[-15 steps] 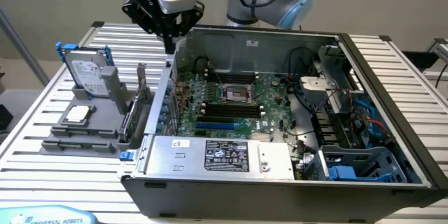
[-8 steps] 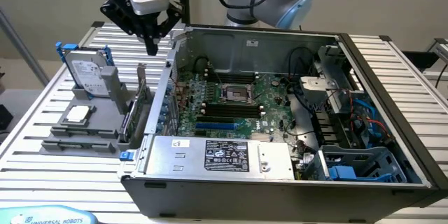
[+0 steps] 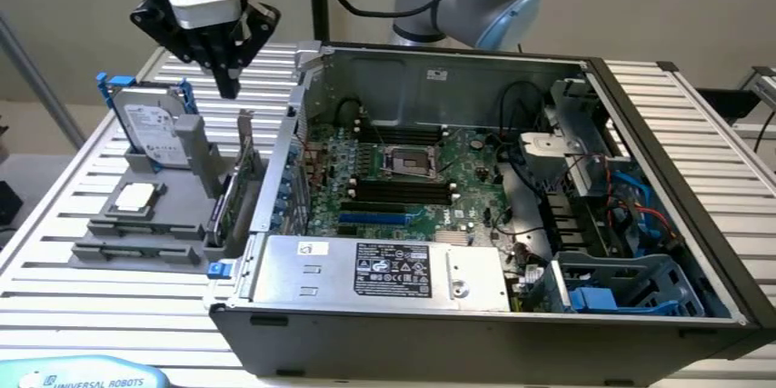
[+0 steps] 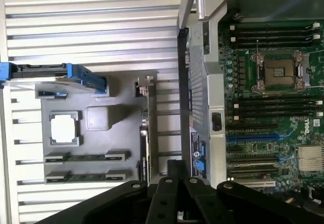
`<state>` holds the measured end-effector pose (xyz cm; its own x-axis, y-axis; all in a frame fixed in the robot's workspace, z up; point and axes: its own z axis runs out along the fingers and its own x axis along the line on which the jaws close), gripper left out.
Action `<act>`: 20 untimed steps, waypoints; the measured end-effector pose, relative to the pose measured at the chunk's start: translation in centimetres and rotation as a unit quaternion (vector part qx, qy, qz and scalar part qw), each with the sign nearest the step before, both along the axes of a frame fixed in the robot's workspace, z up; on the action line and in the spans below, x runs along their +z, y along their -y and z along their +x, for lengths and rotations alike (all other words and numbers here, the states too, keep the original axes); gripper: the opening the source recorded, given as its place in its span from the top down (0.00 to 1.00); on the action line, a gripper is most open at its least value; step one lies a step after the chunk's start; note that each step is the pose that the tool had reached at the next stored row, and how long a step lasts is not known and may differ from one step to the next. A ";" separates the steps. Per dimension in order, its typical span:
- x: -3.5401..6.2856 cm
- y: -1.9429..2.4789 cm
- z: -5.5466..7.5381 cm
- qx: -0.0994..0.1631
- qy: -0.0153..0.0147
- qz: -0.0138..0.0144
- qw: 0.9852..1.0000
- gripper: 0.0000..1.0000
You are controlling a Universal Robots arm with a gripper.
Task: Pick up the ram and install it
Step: 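Reach for the ram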
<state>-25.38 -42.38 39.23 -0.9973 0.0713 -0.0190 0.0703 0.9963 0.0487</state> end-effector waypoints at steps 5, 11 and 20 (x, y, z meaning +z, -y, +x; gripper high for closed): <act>0.00 0.38 -2.1 0.000 0.000 0.000 1.000 0.89; -0.01 0.85 -4.6 0.000 0.000 0.000 1.000 0.89; -0.03 1.51 -8.2 0.000 0.000 0.000 1.000 0.89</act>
